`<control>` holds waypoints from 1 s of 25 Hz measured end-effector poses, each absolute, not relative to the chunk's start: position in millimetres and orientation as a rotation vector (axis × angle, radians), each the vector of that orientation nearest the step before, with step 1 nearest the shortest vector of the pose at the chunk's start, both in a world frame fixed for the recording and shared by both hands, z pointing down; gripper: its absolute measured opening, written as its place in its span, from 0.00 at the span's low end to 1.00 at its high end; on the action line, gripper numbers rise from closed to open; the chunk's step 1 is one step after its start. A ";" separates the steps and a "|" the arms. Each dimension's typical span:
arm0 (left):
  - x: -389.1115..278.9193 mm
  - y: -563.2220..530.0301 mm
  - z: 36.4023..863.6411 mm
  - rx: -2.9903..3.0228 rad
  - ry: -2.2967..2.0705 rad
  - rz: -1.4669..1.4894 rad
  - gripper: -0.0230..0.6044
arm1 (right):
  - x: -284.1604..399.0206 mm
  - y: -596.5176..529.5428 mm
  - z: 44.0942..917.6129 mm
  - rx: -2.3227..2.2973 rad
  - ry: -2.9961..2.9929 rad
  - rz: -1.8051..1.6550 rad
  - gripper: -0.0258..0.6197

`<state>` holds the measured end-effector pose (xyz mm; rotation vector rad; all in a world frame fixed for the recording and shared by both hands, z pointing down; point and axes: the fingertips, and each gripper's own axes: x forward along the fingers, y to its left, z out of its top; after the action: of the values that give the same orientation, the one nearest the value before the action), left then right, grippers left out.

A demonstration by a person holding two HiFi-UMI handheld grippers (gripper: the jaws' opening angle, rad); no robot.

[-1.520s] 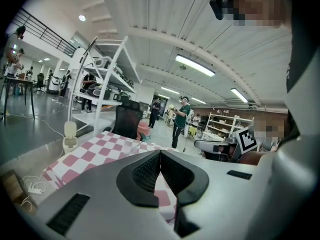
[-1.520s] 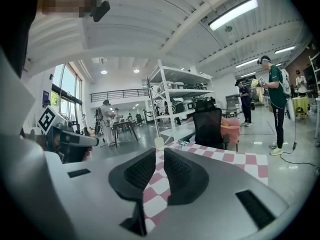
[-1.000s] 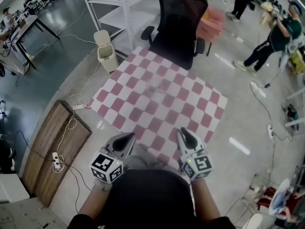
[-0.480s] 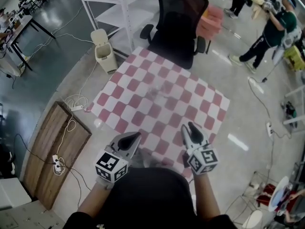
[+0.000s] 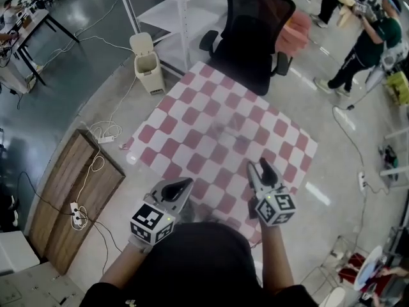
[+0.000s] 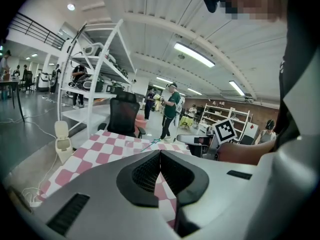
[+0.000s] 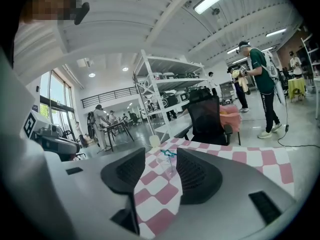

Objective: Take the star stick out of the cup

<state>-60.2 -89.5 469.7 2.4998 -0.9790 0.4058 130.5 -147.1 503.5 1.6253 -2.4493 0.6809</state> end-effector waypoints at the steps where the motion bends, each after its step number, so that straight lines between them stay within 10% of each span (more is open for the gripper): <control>1: -63.6 -92.0 471.0 2.497 -0.981 0.411 0.10 | 128.6 -152.5 507.1 1.626 -2.446 0.691 0.35; 25: -127.9 -140.9 497.1 2.380 -1.073 0.463 0.10 | 96.1 -242.8 570.1 1.634 -2.362 0.816 0.46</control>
<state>-127.9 -140.9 497.1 2.3802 -1.0732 0.4635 96.1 -242.8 570.1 1.6339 -2.3623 0.8161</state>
